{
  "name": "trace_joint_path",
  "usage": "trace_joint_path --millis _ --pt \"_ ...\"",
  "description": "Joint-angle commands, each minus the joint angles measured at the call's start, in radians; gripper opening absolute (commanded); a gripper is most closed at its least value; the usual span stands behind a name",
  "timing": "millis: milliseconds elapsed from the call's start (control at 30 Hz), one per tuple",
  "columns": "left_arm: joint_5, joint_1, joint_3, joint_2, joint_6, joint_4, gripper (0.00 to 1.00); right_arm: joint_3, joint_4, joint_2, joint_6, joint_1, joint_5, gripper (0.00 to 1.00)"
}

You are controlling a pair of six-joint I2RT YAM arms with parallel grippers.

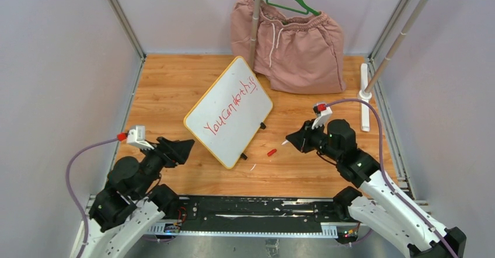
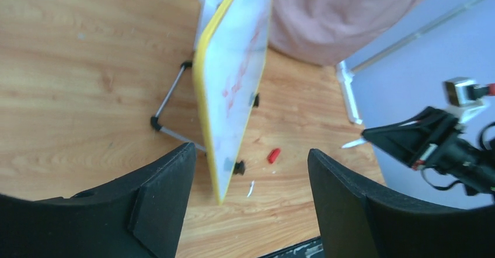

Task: Write a sentence on the whiteboard
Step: Write a sentence on the whiteboard, then close the whiteboard marker at the center of the board.

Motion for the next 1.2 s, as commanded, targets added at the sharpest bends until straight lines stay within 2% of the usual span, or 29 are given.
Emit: trace_joint_path --millis 0,67,167,267,433,600,833,967,1167 --pt "0.056 -0.003 0.201 0.138 0.138 0.016 0.76 0.012 -0.024 -0.047 -0.037 0.009 0.008 0.0" --pt "0.163 -0.004 0.28 0.267 0.202 0.018 0.76 0.013 -0.048 -0.071 -0.046 0.008 0.025 0.0" --pt "0.39 -0.002 0.393 0.451 0.312 0.02 0.7 0.021 -0.08 -0.103 -0.055 0.009 0.048 0.0" --pt "0.484 -0.019 0.456 0.553 0.373 0.025 0.69 0.047 -0.131 -0.123 -0.071 0.009 0.081 0.0" --pt "0.473 -0.151 0.553 0.681 0.483 0.024 0.72 0.068 -0.216 -0.181 -0.089 0.009 0.164 0.0" --pt "0.324 -0.364 0.637 0.861 0.582 0.024 0.75 0.057 -0.264 -0.267 -0.062 0.009 0.225 0.0" --pt "0.394 -0.39 0.741 1.139 0.611 0.023 0.74 0.045 -0.329 -0.375 -0.038 0.008 0.324 0.0" --pt "0.406 -0.406 0.769 1.242 0.643 0.024 0.74 0.02 -0.359 -0.449 -0.036 0.009 0.355 0.0" --pt "0.379 -0.431 0.772 1.383 0.722 0.026 0.75 0.022 -0.387 -0.474 -0.02 0.009 0.392 0.0"
